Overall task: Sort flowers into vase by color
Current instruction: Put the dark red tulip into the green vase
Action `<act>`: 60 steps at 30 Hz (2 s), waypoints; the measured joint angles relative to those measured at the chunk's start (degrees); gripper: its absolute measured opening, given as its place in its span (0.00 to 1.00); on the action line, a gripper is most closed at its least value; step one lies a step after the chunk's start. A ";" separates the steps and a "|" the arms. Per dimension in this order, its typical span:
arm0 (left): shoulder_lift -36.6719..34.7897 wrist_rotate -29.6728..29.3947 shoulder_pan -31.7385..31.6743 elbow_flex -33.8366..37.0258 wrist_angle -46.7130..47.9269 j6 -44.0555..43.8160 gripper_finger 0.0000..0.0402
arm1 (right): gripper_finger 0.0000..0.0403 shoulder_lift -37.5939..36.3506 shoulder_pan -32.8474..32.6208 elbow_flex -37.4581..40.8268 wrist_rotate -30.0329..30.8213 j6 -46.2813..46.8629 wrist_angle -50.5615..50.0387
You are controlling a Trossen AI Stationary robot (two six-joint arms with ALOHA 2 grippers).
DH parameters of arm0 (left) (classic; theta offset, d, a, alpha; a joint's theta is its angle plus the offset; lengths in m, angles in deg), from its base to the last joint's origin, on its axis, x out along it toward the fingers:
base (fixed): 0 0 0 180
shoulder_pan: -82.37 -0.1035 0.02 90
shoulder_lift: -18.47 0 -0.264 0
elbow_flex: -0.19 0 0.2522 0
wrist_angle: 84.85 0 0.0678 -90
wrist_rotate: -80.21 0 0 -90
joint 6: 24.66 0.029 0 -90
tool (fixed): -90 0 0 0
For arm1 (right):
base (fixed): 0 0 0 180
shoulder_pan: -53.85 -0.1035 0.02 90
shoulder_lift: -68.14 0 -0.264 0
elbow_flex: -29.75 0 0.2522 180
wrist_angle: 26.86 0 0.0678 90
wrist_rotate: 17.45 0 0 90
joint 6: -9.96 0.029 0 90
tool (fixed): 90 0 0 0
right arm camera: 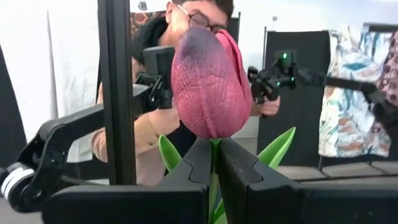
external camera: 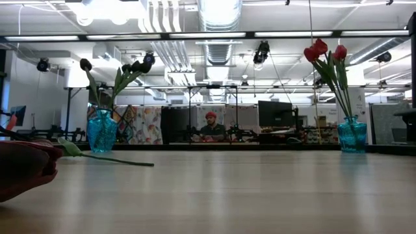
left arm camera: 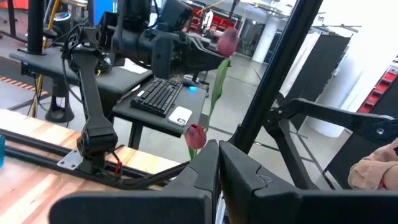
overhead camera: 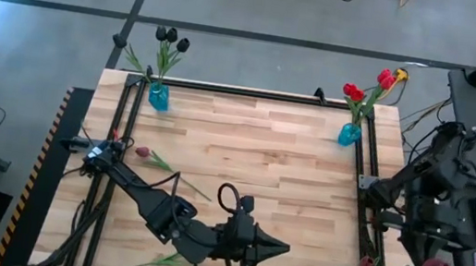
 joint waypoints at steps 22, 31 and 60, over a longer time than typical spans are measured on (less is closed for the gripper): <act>-0.09 0.05 -0.38 0.00 1.35 -1.76 0.00 | 0.06 1.67 -7.43 5.09 2.14 -4.82 -1.77; -0.09 0.26 -0.38 0.00 3.78 -4.13 0.00 | 0.13 2.76 -7.50 7.90 5.04 -4.12 -1.84; -1.19 0.59 -0.38 -0.02 10.10 -7.02 0.00 | 0.34 -0.88 -7.63 4.55 13.14 4.03 -20.61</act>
